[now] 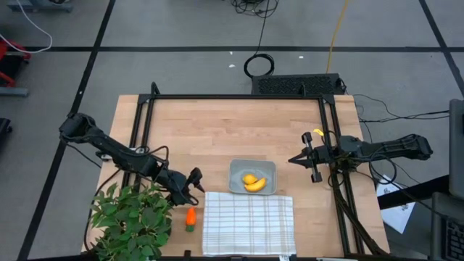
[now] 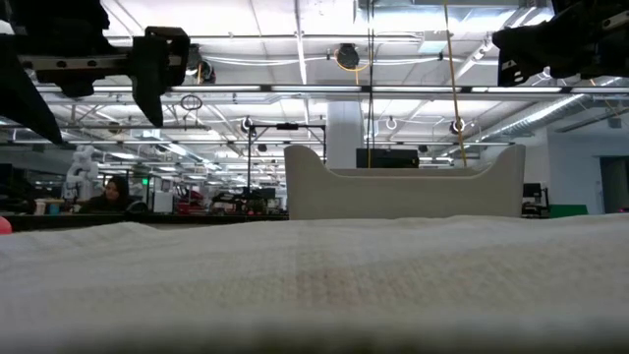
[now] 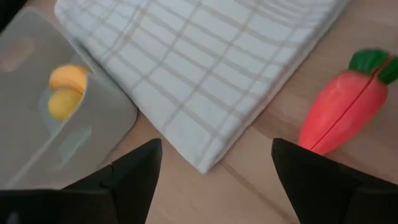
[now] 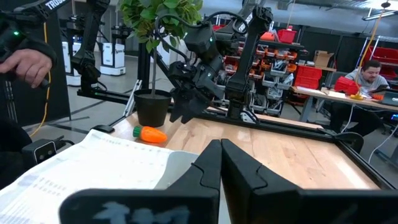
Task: Pick and placing Produce into tupperware
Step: Put the orange carrot into the bin
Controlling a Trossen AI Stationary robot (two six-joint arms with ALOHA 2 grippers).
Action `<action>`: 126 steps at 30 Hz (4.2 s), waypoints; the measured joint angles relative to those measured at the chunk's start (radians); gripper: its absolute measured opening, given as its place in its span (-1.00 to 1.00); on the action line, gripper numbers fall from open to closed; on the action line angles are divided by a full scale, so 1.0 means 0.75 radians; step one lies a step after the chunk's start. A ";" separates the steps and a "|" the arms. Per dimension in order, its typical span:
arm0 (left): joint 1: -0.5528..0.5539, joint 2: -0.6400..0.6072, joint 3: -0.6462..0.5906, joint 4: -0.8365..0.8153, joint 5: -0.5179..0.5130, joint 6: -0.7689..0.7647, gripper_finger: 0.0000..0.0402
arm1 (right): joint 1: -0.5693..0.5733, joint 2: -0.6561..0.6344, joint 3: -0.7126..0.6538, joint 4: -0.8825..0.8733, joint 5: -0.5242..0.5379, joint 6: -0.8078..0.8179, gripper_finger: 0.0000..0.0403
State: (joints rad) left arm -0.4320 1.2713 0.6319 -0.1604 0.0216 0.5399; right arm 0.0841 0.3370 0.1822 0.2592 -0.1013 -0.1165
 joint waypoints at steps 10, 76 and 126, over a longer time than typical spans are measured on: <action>0.016 0.000 0.000 0.044 -0.002 -0.407 0.55 | 0.000 0.000 0.000 -0.003 0.000 0.000 -1.00; -0.242 0.184 -0.002 -0.004 -0.145 0.260 0.54 | -0.001 0.000 0.000 -0.003 0.075 0.019 -1.00; -0.024 0.184 -0.001 -0.054 -0.309 -0.594 0.54 | -0.001 0.000 0.000 -0.003 0.075 0.028 -1.00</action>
State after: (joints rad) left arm -0.4504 1.4090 0.6312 -0.2007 -0.2104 0.0943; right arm 0.0837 0.3370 0.1822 0.2573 -0.0452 -0.0958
